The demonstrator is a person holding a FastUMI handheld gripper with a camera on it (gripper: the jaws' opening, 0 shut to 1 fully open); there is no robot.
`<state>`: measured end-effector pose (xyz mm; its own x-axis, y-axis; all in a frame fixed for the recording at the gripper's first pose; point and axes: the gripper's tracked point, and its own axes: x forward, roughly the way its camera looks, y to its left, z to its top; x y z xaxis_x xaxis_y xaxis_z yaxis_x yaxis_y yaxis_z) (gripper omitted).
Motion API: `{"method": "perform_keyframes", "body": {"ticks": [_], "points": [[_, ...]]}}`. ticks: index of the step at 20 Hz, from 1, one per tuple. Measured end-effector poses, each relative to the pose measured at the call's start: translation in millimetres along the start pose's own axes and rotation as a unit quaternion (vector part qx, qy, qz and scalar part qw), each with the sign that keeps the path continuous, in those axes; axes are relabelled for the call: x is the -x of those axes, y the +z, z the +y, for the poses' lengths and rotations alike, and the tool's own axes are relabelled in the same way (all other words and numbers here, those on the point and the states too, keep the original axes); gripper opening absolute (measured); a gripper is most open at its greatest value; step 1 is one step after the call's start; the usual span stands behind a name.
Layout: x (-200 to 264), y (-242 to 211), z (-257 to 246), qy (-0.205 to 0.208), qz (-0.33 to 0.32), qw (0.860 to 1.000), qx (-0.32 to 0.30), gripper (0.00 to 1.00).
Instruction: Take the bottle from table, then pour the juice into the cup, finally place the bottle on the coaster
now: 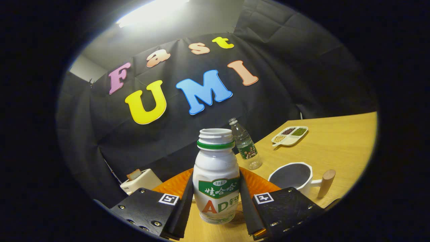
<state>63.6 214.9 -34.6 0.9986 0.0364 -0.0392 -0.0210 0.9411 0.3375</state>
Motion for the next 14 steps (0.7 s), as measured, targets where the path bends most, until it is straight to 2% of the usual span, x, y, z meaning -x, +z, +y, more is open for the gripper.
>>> {"method": "perform_keyframes", "body": {"ticks": [4,8,14], "points": [[-1.4,2.1,4.2,-0.011,-0.005,0.996,0.087,0.67],[-4.8,4.0,24.8,0.021,-0.022,0.988,0.152,0.66],[-3.7,4.2,27.4,-0.005,-0.027,0.969,0.245,0.67]]}}
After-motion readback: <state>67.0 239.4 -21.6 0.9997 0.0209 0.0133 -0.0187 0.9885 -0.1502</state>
